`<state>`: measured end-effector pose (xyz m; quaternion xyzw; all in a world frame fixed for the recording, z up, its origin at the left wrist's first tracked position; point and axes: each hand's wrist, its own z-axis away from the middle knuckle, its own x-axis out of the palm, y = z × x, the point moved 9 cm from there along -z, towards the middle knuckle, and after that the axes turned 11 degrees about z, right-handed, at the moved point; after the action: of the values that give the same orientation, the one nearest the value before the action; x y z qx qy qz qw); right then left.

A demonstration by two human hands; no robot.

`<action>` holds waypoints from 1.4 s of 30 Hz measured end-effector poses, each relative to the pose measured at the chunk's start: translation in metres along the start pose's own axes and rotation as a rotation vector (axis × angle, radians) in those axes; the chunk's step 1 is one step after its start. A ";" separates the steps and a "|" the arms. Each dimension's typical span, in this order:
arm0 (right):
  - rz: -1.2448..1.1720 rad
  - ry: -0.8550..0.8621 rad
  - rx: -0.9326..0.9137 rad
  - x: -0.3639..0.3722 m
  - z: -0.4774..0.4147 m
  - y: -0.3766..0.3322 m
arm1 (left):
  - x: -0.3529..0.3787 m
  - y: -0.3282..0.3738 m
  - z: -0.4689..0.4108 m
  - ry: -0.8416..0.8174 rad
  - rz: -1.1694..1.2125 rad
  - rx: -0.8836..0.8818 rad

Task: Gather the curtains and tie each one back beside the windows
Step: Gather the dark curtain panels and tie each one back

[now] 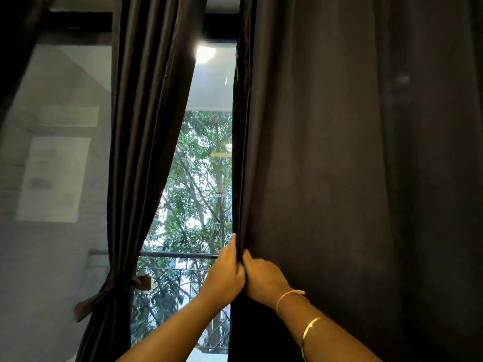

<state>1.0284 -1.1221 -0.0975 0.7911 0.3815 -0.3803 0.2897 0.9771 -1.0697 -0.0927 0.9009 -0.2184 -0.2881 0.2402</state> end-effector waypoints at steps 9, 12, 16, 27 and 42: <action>-0.221 -0.251 -0.100 -0.009 0.004 0.011 | -0.016 0.037 -0.022 0.186 -0.137 0.051; -0.206 -0.159 -0.080 -0.038 -0.001 0.022 | -0.026 0.045 -0.036 0.246 -0.053 -0.031; -0.088 0.063 0.018 -0.091 -0.002 0.048 | -0.036 0.060 -0.059 0.255 -0.034 -0.131; 0.311 0.462 0.324 -0.214 0.010 0.131 | -0.053 0.134 -0.102 0.367 0.091 0.054; -0.808 0.463 0.675 -0.184 0.018 0.234 | -0.043 0.178 -0.104 0.247 -0.068 0.265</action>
<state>1.1368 -1.3330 0.0836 0.6939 0.5644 -0.3782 -0.2384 0.9647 -1.1552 0.0991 0.9600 -0.1927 -0.1520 0.1346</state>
